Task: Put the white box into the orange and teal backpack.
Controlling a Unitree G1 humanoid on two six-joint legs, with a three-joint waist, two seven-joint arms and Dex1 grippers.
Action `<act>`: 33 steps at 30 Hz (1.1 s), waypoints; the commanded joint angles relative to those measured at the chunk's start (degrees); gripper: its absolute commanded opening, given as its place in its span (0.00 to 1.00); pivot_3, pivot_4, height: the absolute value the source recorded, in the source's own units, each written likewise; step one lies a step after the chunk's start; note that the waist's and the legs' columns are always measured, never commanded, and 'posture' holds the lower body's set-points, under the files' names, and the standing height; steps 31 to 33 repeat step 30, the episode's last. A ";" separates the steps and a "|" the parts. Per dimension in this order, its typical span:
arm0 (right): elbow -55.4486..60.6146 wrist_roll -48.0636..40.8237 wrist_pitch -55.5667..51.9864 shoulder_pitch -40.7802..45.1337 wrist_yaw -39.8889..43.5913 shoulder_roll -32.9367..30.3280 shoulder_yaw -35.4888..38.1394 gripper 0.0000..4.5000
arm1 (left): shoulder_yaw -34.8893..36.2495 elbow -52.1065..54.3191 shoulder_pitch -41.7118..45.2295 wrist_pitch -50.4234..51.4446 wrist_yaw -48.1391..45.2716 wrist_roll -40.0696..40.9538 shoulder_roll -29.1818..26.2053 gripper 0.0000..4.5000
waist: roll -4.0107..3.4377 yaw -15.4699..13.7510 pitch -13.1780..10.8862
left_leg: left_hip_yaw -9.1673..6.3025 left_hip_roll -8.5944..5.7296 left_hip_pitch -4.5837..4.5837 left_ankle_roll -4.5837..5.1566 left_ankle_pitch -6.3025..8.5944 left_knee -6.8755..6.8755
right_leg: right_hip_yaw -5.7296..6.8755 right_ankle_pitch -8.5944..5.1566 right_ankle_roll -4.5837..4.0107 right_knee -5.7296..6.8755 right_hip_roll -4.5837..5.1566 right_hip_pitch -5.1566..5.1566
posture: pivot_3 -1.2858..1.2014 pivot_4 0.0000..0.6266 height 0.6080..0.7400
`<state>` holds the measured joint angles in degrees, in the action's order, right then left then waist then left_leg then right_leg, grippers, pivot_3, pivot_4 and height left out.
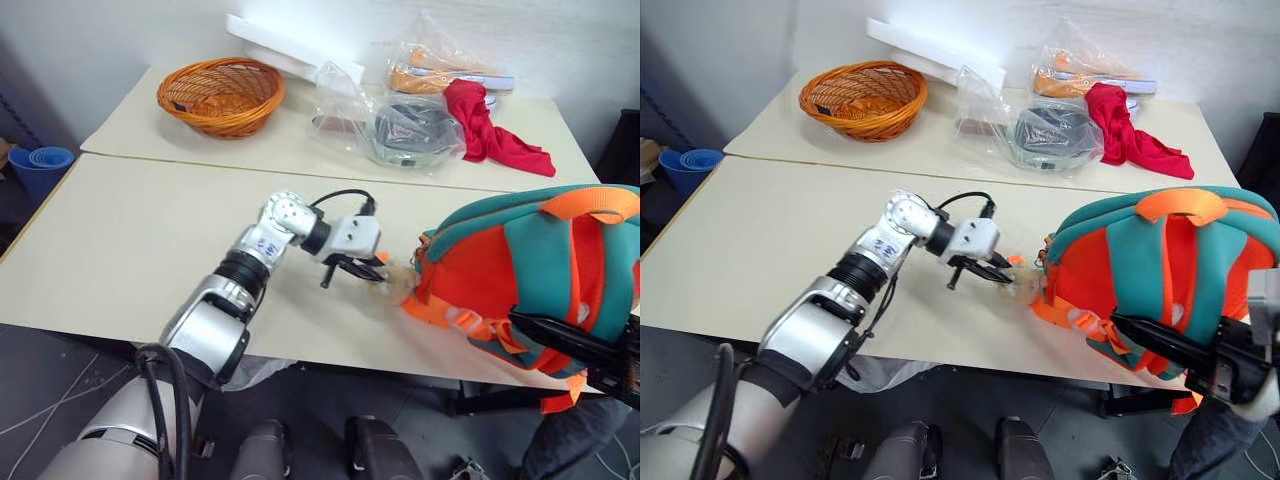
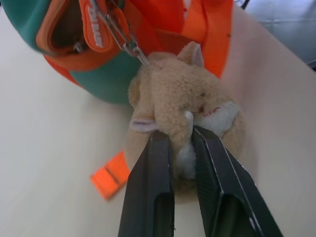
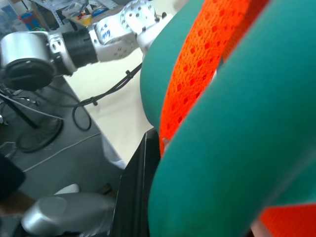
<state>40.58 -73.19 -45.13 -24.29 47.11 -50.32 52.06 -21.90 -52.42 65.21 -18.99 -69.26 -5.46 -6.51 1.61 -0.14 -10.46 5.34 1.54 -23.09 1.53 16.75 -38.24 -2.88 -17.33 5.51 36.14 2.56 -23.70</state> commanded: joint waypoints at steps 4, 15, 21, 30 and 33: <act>-2.27 7.71 2.92 2.08 0.83 -1.17 -3.36 0.14 | 4.42 0.84 0.59 5.28 6.62 0.94 -0.20 0.06 | -0.01 0.03 0.00 | 0.00 -0.01 -0.01 0.03 0.00 -0.01 | 0.00 0.02 0.04 0.00 -0.03 0.00 | 0.52 0.24 1.00; -10.63 6.77 -3.10 -3.00 11.39 -6.83 11.82 0.96 | 14.29 5.33 0.22 20.21 -7.82 10.94 -13.73 0.89 | -0.04 0.20 0.01 | 0.02 0.05 0.05 -0.02 -0.02 0.04 | 0.04 -0.01 -0.01 0.12 -0.08 -0.03 | 0.52 0.24 1.00; -22.14 18.39 -2.28 -12.67 25.25 -10.85 26.51 1.00 | 19.09 13.14 -0.79 35.28 -20.24 19.77 -23.81 0.99 | -0.04 0.16 0.00 | 0.00 0.04 0.02 -0.02 -0.01 0.05 | 0.12 -0.01 -0.01 0.02 -0.06 0.00 | 0.52 0.24 1.00; -37.76 25.90 0.02 -15.57 32.54 -11.10 32.37 1.00 | 23.68 20.52 -0.74 49.71 -19.27 30.60 -31.59 0.99 | -0.03 0.22 0.00 | -0.01 0.04 0.20 -0.03 0.01 0.05 | 0.15 -0.02 -0.03 0.01 0.04 0.15 | 0.52 0.24 1.00; -37.76 25.90 0.02 -15.57 32.54 -11.10 32.37 1.00 | 23.68 20.52 -0.74 49.71 -19.27 30.60 -31.59 0.99 | -0.03 0.22 0.00 | -0.01 0.04 0.20 -0.03 0.01 0.05 | 0.15 -0.02 -0.03 0.01 0.04 0.15 | 0.52 0.24 1.00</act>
